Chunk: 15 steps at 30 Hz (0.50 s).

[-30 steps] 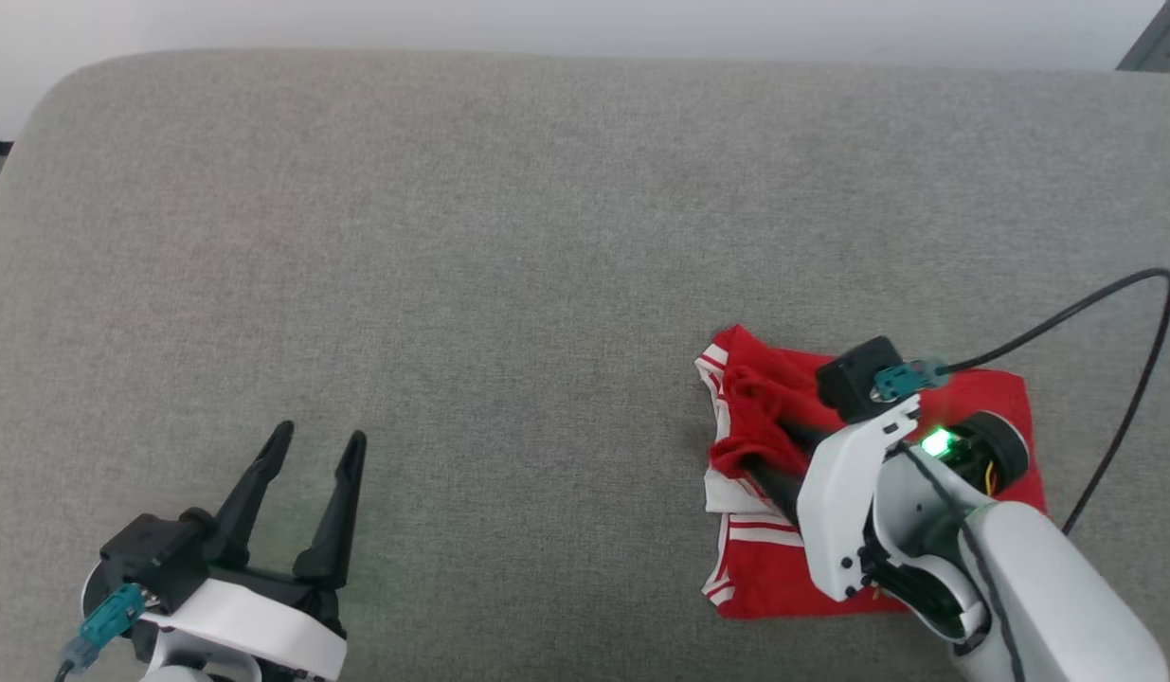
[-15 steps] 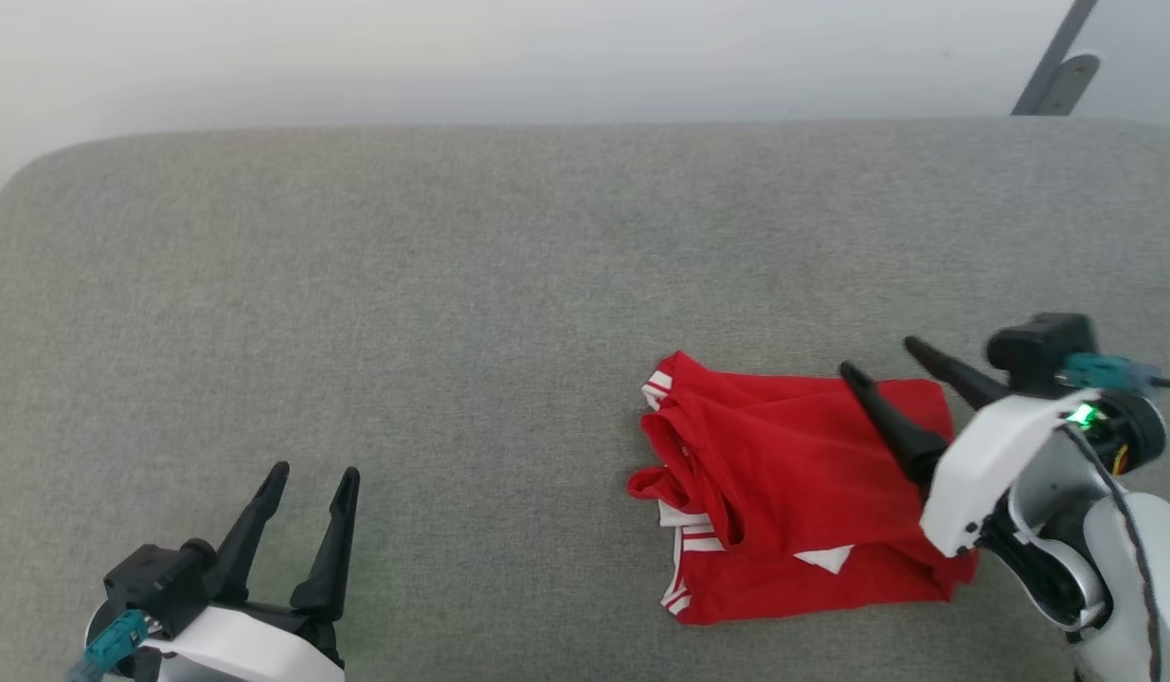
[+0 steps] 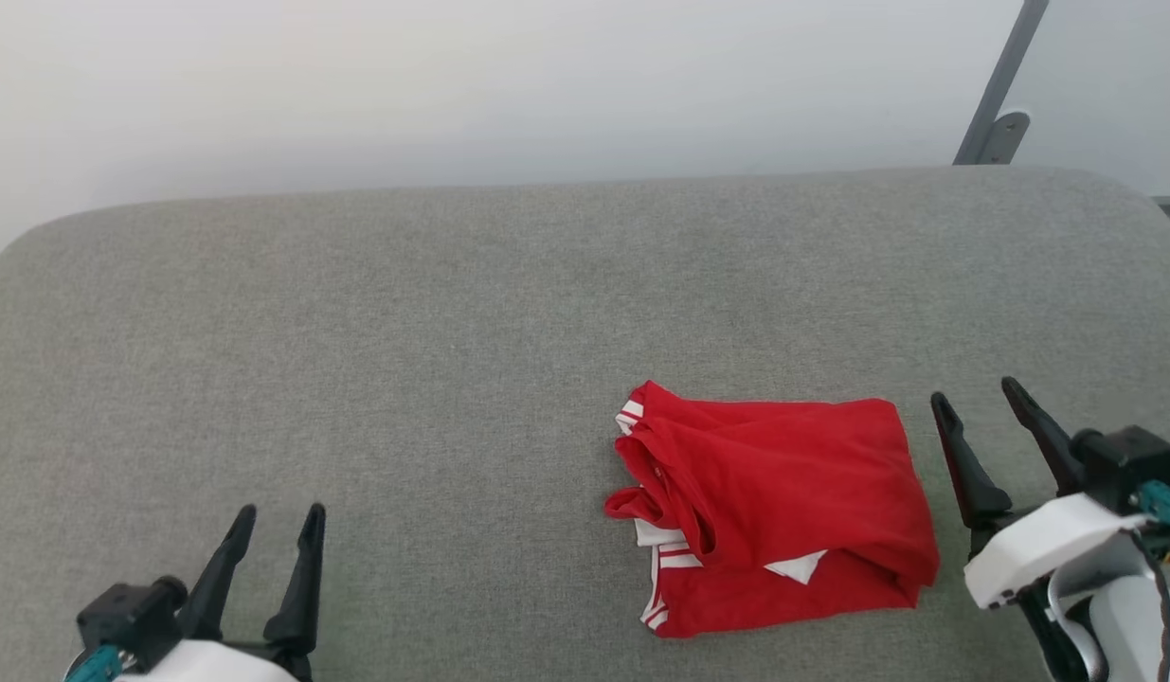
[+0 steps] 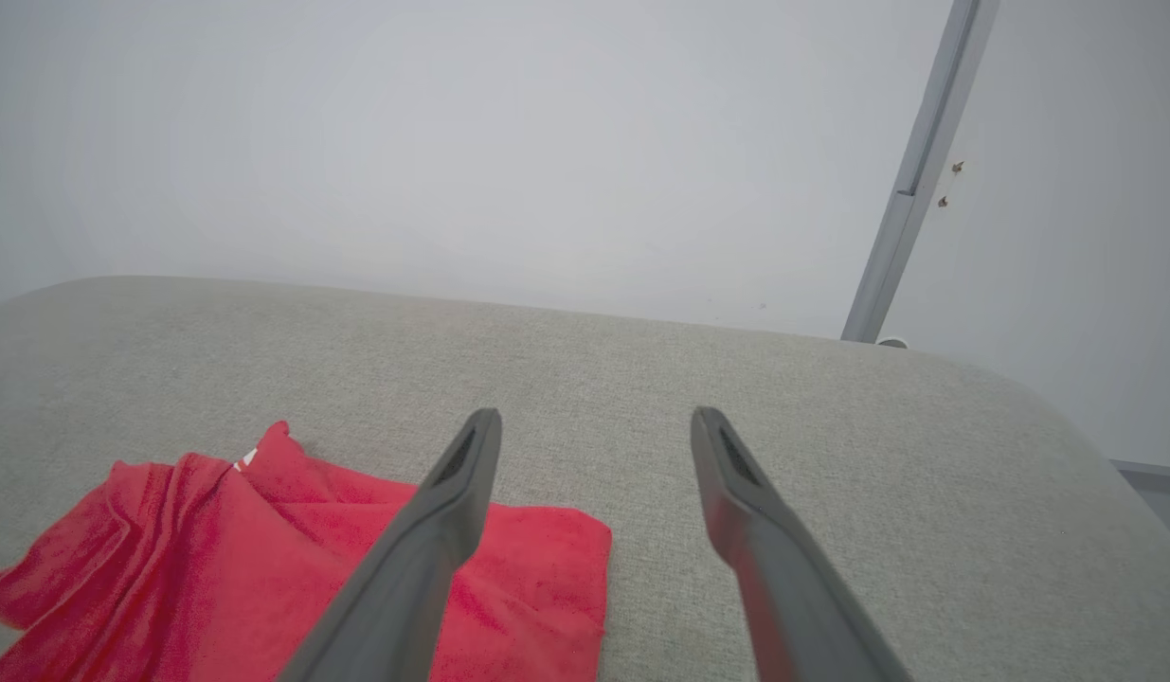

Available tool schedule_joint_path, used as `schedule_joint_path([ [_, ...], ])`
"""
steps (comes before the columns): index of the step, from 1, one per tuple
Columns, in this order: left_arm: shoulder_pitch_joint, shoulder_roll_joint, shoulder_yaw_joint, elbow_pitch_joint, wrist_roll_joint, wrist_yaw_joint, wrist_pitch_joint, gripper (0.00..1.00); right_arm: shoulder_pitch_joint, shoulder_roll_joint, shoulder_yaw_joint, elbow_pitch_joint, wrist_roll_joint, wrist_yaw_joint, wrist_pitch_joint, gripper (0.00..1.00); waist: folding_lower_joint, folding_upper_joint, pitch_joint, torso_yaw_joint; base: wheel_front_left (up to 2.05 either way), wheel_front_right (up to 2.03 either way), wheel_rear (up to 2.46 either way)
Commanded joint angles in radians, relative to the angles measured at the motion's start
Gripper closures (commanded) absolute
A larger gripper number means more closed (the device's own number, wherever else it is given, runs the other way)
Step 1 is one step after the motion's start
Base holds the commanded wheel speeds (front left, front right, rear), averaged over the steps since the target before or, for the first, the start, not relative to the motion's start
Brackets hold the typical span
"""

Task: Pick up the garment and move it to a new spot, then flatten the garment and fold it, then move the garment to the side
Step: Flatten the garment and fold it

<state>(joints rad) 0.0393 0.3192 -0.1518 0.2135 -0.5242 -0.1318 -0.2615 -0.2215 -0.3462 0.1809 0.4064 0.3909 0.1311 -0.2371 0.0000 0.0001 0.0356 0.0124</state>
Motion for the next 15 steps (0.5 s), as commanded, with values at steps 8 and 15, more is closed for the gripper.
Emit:
schedule_joint_path([
  [8, 0.092, -0.02, 0.067, -0.048, 0.032, 0.003, -0.005, 0.0, 0.116, 0.062, -0.072, -0.064, -0.07, -0.001, -0.025, 0.0, 0.0, -0.0001, -0.01, -0.003, 0.0, 0.0, 0.0],
  [15, 0.172, -0.031, 0.125, -0.124, 0.059, 0.003, -0.005, 0.0, 0.21, 0.101, -0.158, -0.172, -0.117, -0.001, -0.026, 0.0, 0.0, -0.0001, 0.004, -0.002, 0.0, 0.0, 0.0],
])
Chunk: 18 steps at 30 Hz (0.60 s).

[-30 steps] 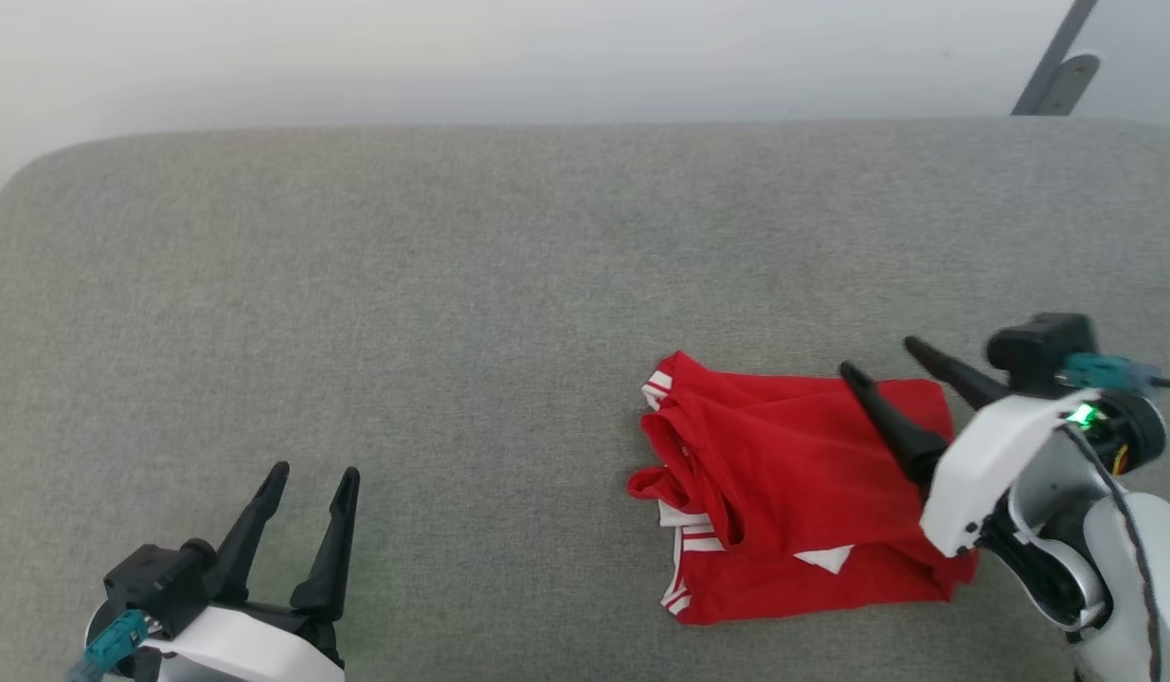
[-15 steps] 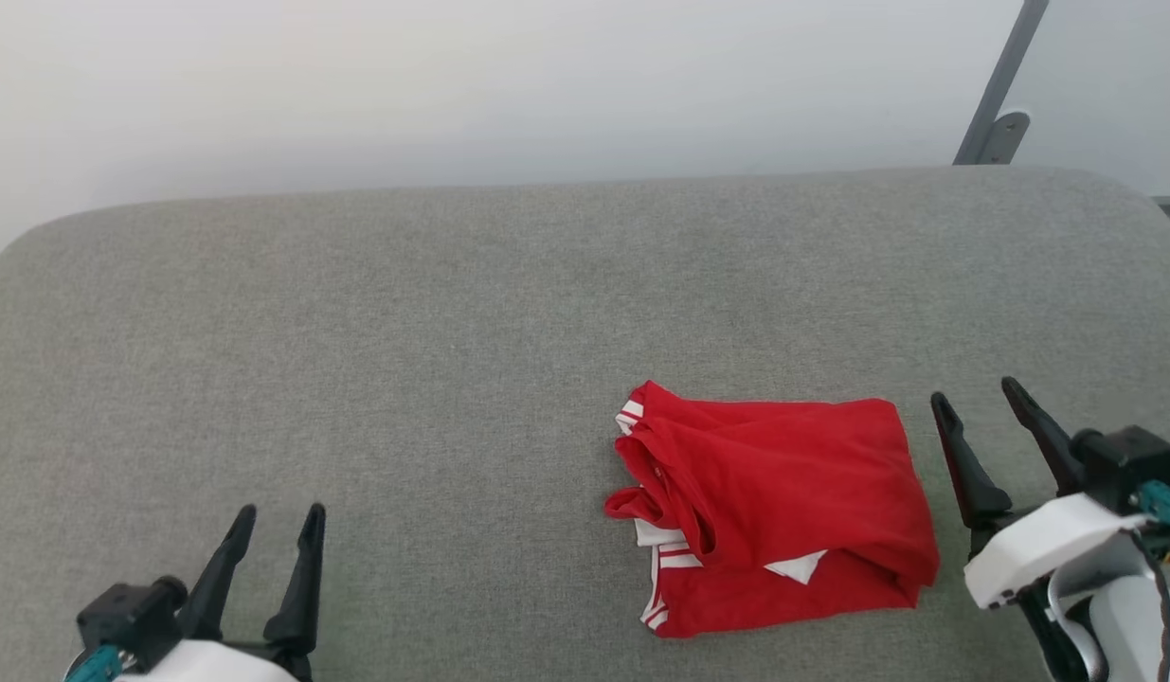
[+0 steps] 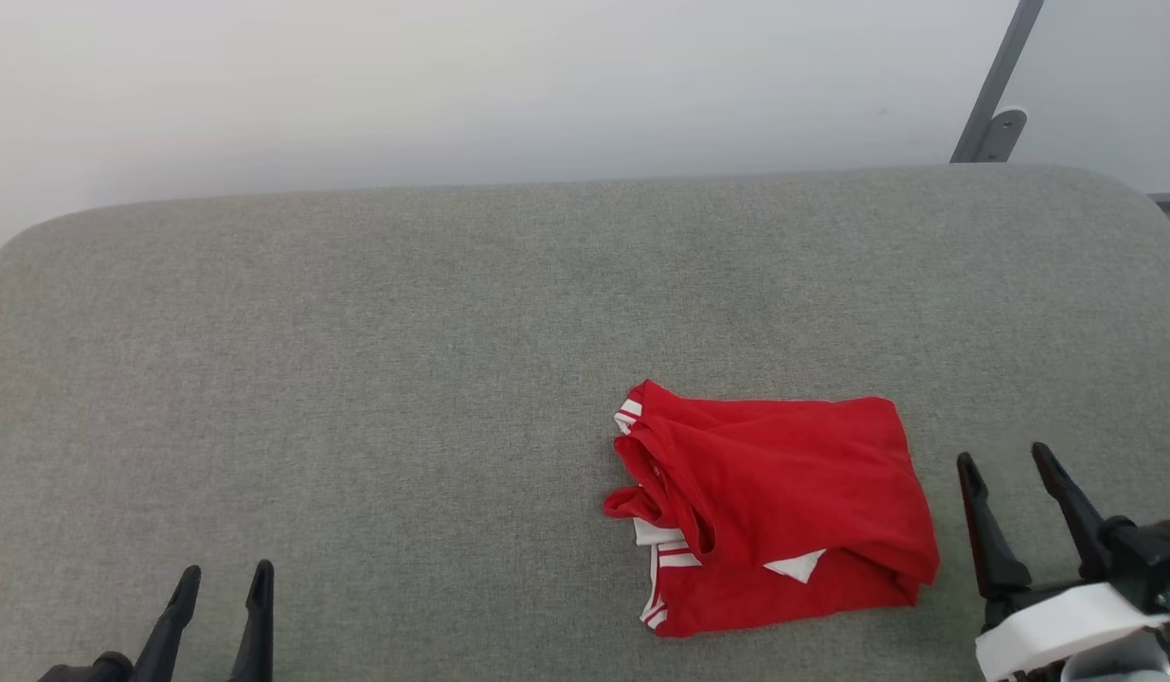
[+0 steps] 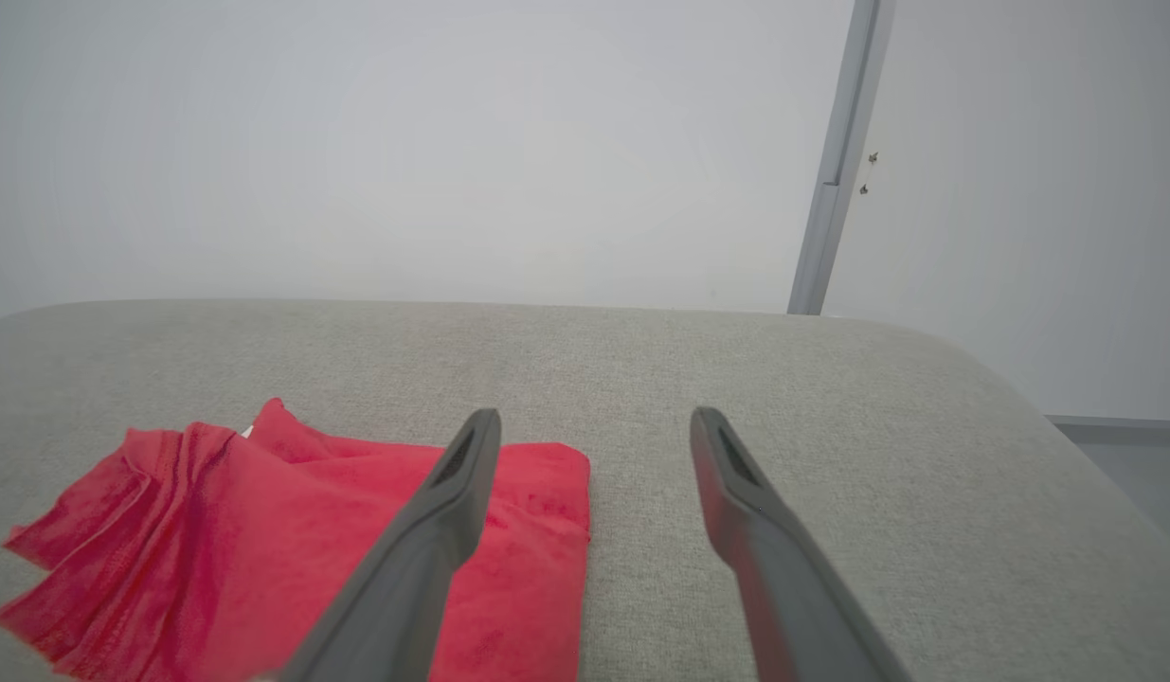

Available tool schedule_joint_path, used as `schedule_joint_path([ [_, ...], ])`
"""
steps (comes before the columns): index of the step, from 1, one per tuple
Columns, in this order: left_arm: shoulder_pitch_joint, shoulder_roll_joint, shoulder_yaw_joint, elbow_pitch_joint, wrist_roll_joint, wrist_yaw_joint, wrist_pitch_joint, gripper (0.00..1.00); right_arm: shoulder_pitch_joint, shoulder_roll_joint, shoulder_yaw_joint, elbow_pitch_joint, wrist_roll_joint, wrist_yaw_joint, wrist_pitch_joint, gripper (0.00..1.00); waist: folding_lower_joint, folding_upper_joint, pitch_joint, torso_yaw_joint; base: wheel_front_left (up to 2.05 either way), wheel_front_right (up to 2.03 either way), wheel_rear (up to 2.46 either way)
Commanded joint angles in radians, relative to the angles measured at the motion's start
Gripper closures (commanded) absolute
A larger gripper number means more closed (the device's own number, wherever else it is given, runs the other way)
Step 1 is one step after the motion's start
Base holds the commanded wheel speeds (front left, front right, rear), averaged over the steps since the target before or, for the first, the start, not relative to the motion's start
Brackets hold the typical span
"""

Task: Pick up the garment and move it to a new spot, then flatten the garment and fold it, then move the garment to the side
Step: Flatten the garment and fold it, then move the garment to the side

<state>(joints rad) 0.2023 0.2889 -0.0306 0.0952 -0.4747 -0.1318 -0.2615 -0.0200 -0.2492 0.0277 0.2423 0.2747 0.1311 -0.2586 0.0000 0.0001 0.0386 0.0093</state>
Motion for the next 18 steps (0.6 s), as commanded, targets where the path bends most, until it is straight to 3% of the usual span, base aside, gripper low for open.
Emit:
schedule_joint_path([
  [1, 0.015, -0.001, 0.009, -0.013, 0.012, 0.003, -0.005, 0.0, 0.019, 0.011, -0.016, -0.022, -0.006, -0.001, 0.002, 0.0, 0.0, -0.0001, 0.003, 0.001, 0.0, 0.0, 0.0],
  [11, 0.001, -0.01, 0.008, -0.039, 0.022, 0.003, -0.005, 0.0, 0.052, 0.053, -0.056, -0.112, -0.036, -0.001, 0.055, 0.0, 0.0, -0.0001, 0.022, 0.002, 0.0, 0.0, 0.0],
  [18, -0.033, -0.005, -0.001, -0.047, 0.011, 0.003, -0.005, 0.0, 0.014, 0.041, -0.042, -0.133, -0.043, -0.001, 0.135, 0.0, 0.0, -0.0001, 0.064, 0.004, 0.0, 0.0, 0.0],
])
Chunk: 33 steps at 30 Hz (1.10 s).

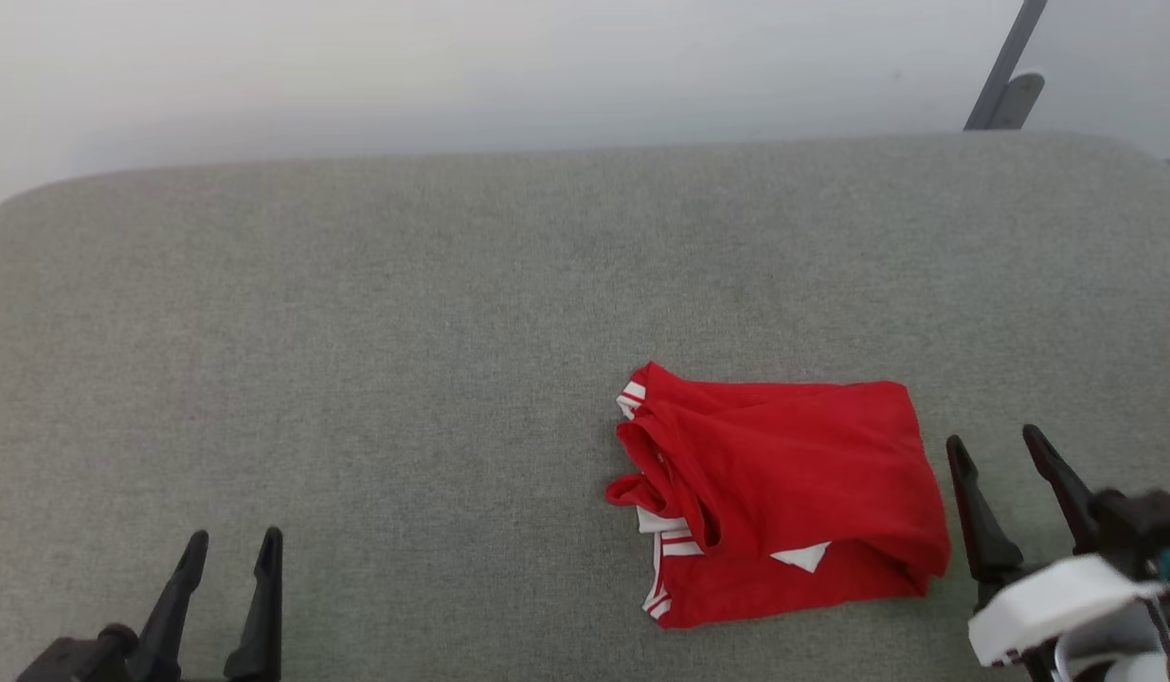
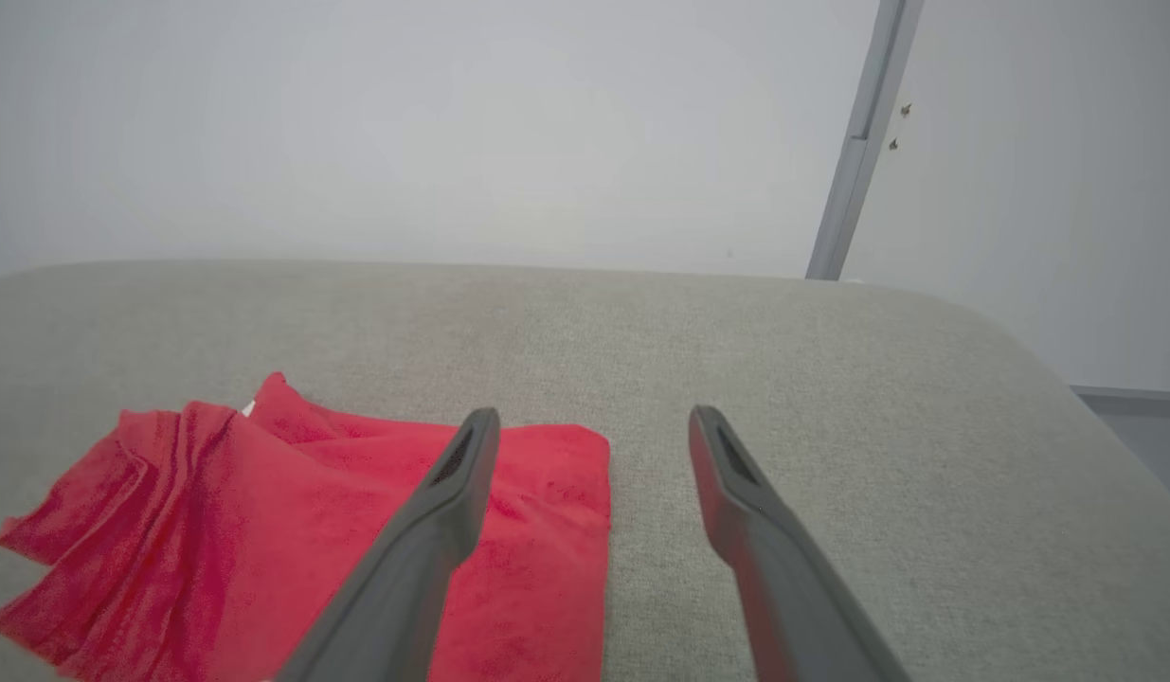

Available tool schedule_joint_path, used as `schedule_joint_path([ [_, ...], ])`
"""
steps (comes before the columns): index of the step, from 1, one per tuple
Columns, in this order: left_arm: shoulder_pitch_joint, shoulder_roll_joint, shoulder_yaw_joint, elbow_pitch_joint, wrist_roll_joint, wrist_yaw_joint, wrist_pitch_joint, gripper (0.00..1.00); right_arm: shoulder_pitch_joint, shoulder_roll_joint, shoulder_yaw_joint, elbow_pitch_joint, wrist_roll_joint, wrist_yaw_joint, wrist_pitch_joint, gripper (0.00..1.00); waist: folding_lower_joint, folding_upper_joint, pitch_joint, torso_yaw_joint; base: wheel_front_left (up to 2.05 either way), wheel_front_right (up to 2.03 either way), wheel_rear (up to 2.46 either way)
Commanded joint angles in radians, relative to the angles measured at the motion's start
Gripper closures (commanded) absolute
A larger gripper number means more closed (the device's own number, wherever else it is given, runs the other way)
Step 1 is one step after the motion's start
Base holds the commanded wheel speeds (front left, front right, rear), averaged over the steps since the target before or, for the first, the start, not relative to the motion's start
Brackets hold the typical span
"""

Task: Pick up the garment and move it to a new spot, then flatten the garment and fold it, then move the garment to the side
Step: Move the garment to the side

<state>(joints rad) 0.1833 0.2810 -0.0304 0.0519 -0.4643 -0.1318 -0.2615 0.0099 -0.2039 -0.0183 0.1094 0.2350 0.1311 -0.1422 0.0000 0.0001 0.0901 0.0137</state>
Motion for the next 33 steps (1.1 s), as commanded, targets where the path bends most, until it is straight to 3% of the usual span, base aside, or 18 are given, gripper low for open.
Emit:
schedule_joint_path([
  [1, -0.02, 0.005, -0.003, -0.006, -0.002, 0.003, -0.005, 0.0, -0.027, -0.014, 0.01, 0.001, -0.006, -0.001, 0.051, 0.0, 0.0, -0.0001, 0.023, -0.001, 0.0, 0.0, 0.0],
  [10, -0.118, 0.039, -0.055, -0.014, -0.032, 0.003, -0.005, 0.0, -0.186, -0.144, 0.107, -0.04, 0.031, -0.001, 0.487, 0.0, 0.0, -0.0001, 0.138, 0.003, 0.0, 0.0, 0.0],
  [16, -0.192, 0.06, -0.093, -0.019, -0.056, 0.003, -0.005, 0.0, -0.243, -0.177, 0.124, -0.073, 0.125, -0.001, 0.812, 0.0, 0.0, -0.0001, 0.214, 0.024, 0.0, 0.0, 0.0],
  [24, -0.255, 0.078, -0.128, -0.014, -0.071, 0.003, -0.005, 0.0, -0.242, -0.126, 0.115, -0.083, 0.134, -0.001, 0.96, 0.0, 0.0, -0.0001, 0.284, 0.052, 0.0, 0.0, 0.0],
  [25, -0.262, 0.08, -0.131, -0.014, -0.074, 0.003, -0.005, 0.0, -0.238, -0.113, 0.112, -0.082, 0.129, -0.001, 0.965, 0.04, 0.0, -0.0001, 0.289, 0.053, 0.0, 0.0, 0.0],
  [26, -0.265, 0.084, -0.132, -0.013, -0.076, 0.003, -0.005, 0.0, -0.232, -0.101, 0.111, -0.083, 0.123, -0.001, 0.969, 0.42, 0.0, -0.0001, 0.294, 0.053, 0.0, 0.0, 0.0],
  [27, -0.269, 0.086, -0.135, -0.012, -0.076, 0.003, -0.005, 0.0, -0.226, -0.094, 0.111, -0.086, 0.12, 0.0, 0.969, 0.55, 0.0, -0.0001, 0.298, 0.052, 0.0, 0.0, 0.0],
  [28, -0.273, 0.089, -0.139, -0.012, -0.077, 0.003, -0.005, 0.0, -0.221, -0.084, 0.105, -0.088, 0.116, 0.0, 0.964, 0.96, 0.0, -0.0001, 0.302, 0.049, 0.0, 0.0, 0.0],
  [29, -0.277, 0.093, -0.141, -0.013, -0.077, 0.003, -0.005, 0.0, -0.217, -0.078, 0.097, -0.09, 0.113, -0.001, 0.96, 1.0, 0.0, -0.0001, 0.305, 0.044, 0.0, 0.0, 0.0],
  [33, -0.29, 0.114, -0.153, -0.027, -0.075, 0.003, -0.005, 0.0, -0.206, -0.062, 0.042, -0.117, 0.099, -0.003, 0.918, 1.0, 0.0, -0.0001, 0.318, 0.011, 0.0, 0.0, 0.0],
])
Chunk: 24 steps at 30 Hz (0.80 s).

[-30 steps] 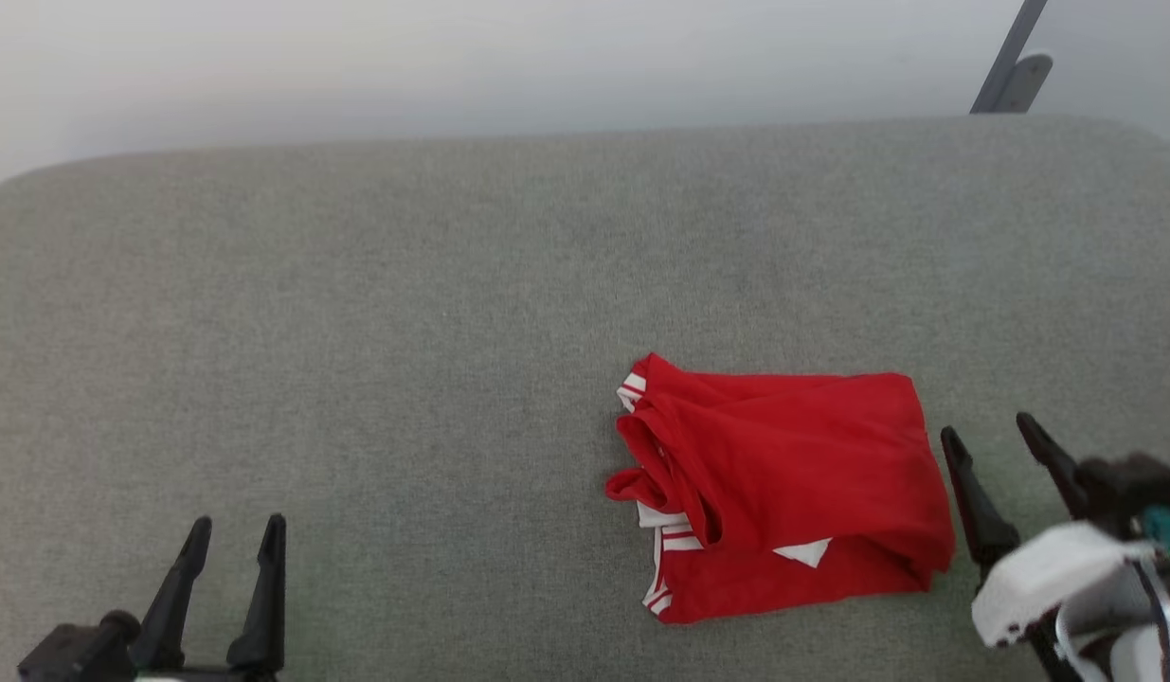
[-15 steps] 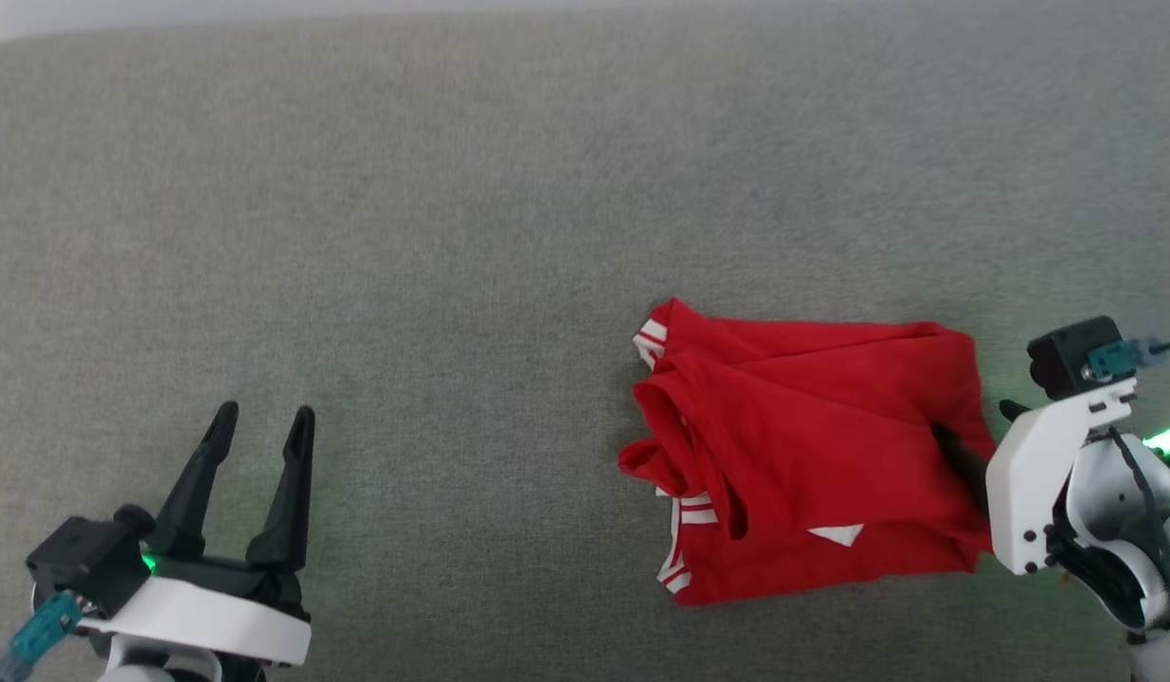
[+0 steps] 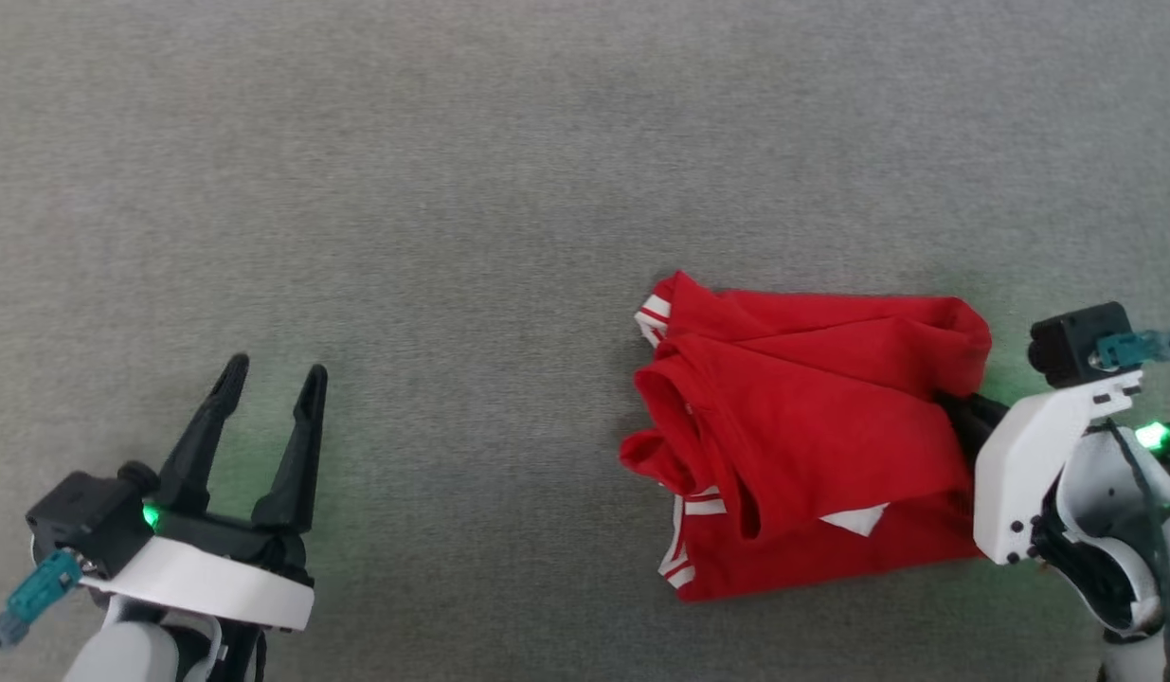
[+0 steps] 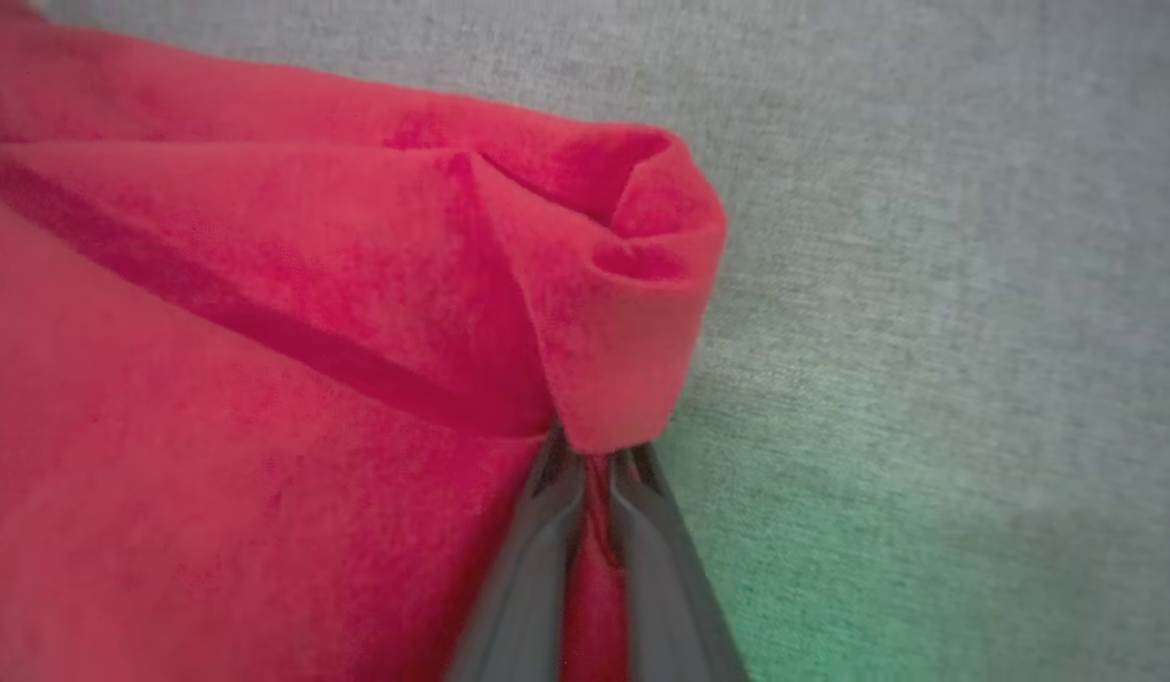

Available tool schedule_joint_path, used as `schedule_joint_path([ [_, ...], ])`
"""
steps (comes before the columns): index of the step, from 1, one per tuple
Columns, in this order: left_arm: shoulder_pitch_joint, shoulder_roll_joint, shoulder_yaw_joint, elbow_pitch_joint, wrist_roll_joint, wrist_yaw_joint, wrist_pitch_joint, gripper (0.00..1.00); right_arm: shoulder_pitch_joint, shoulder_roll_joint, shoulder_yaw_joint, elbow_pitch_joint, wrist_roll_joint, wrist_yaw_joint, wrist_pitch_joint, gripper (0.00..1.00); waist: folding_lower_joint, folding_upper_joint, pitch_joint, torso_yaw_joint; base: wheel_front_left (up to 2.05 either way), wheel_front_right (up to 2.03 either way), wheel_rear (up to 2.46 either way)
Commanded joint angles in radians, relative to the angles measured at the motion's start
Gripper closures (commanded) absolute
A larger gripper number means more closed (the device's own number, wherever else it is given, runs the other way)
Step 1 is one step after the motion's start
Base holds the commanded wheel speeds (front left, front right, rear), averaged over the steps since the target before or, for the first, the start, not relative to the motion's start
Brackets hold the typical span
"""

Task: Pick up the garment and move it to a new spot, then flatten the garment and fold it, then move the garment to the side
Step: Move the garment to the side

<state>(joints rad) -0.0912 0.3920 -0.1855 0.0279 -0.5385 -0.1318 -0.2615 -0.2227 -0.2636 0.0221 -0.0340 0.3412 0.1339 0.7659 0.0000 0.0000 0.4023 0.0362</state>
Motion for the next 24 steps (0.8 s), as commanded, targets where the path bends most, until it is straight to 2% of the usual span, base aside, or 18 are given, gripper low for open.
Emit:
schedule_joint_path([
  [1, -0.02, 0.007, -0.004, -0.008, -0.001, 0.003, -0.005, 0.0, 0.032, -0.003, -0.02, 0.016, -0.011, -0.006, -0.004, 1.0, 0.0, 0.0, 0.01, -0.021, 0.0, 0.0, 0.0],
  [8, -0.089, 0.083, -0.048, -0.072, -0.002, 0.003, -0.005, 0.0, 0.045, 0.017, -0.186, -0.07, -0.047, -0.006, -0.096, 1.0, 0.0, 0.0, 0.069, -0.115, 0.0, 0.0, 0.0],
  [13, -0.18, 0.162, -0.083, -0.132, 0.003, 0.003, -0.005, 0.0, 0.002, 0.026, -0.331, -0.093, -0.078, -0.005, -0.147, 1.0, 0.0, 0.0, 0.142, -0.18, 0.0, 0.0, 0.0],
  [20, -0.353, 0.278, -0.123, -0.206, -0.015, 0.003, -0.005, 0.0, -0.142, 0.017, -0.527, -0.032, -0.179, -0.005, -0.245, 1.0, 0.0, 0.0, 0.252, -0.23, 0.0, 0.0, 0.0],
  [24, -0.449, 0.329, -0.121, -0.244, -0.038, 0.003, -0.005, 0.0, -0.287, 0.023, -0.646, 0.044, -0.264, -0.005, -0.341, 1.0, 0.0, 0.0, 0.312, -0.237, 0.0, 0.0, 0.0],
])
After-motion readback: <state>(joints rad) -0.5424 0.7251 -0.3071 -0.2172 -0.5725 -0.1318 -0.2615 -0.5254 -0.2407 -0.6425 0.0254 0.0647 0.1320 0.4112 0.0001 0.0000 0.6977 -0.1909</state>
